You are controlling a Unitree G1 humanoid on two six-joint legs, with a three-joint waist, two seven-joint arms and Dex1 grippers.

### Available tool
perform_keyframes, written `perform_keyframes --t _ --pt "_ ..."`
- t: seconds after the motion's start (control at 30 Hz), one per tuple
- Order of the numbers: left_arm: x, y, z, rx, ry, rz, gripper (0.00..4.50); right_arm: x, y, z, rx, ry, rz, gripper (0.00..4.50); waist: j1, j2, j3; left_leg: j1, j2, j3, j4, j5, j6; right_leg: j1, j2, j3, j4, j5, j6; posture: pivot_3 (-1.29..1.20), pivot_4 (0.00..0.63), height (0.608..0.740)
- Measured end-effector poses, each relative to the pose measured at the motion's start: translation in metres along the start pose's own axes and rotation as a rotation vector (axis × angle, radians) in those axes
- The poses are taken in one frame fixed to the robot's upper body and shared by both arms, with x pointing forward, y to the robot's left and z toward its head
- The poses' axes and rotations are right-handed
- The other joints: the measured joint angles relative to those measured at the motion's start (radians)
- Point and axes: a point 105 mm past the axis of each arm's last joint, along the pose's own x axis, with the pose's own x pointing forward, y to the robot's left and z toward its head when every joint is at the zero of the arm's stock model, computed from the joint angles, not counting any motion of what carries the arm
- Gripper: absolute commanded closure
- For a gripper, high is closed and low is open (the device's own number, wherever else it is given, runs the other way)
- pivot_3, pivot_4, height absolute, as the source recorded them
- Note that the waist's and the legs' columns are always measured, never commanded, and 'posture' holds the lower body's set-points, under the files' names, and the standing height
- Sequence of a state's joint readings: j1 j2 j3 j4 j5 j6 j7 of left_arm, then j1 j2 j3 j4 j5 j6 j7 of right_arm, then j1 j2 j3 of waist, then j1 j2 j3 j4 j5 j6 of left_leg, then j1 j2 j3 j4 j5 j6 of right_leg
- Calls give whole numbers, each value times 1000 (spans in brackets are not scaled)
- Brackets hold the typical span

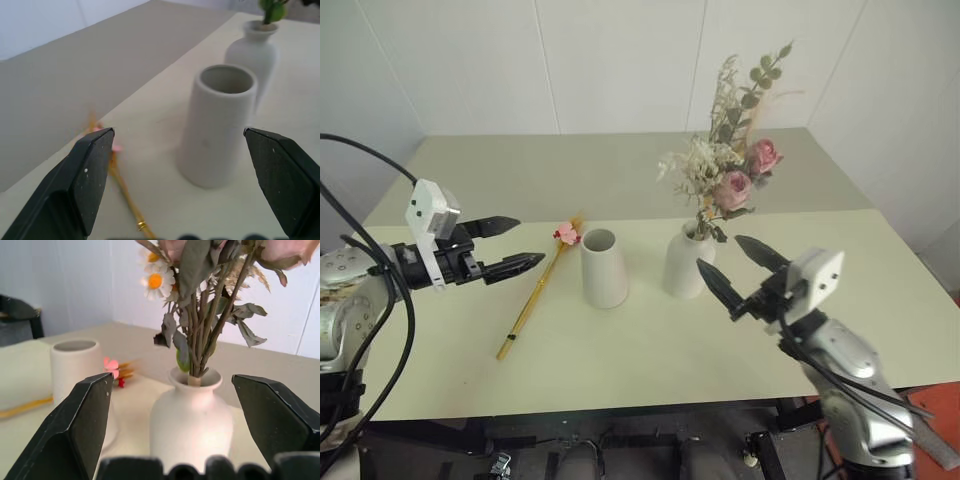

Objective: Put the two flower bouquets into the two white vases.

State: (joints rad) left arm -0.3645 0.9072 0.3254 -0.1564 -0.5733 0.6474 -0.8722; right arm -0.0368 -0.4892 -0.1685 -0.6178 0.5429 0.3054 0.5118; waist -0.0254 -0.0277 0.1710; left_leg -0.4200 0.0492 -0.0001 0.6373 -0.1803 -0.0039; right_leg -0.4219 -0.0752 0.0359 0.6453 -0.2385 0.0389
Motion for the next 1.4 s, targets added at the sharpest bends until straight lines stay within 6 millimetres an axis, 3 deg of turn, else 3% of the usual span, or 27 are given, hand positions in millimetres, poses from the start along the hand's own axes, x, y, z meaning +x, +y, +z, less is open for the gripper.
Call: perform_keyframes --t 0.17,0.33,0.7,0.83,1.2,1.33,1.4 --pt "6 7 -10 -75 118 243 0 -30 6 18 -32 121 227 69 14 -2 1 1 0 0 0 0 0 1 0 0 0 0 0 0 150 740" --pt "23 8 -23 -191 320 324 0 -39 26 25 -78 235 473 69 14 -7 1 2 0 0 1 0 0 2 1 0 -1 0 1 0 150 740" --pt "54 -11 -81 -404 690 237 0 -31 29 28 -73 243 466 69 12 -11 2 -1 -1 0 1 0 0 0 1 1 -2 1 1 0 150 740" --pt "60 -13 -88 -444 739 211 813 -29 31 28 -69 245 463 0 13 -12 2 -1 -1 0 1 0 0 0 0 1 -2 1 1 0 150 740" --pt "85 -12 -90 -408 738 179 4327 -28 29 24 -81 253 433 0 20 -12 2 -1 -2 0 2 0 0 1 0 1 -2 1 1 0 150 740" --pt "93 -10 -89 -373 698 186 4479 -28 27 23 -95 259 418 0 27 -11 2 0 -2 0 2 0 0 2 -1 1 -1 1 1 0 150 740" --pt "104 -7 -85 -390 554 222 4479 -27 26 22 -92 252 409 0 30 -12 2 -2 -2 0 3 0 0 1 -1 1 -2 1 1 0 150 740"
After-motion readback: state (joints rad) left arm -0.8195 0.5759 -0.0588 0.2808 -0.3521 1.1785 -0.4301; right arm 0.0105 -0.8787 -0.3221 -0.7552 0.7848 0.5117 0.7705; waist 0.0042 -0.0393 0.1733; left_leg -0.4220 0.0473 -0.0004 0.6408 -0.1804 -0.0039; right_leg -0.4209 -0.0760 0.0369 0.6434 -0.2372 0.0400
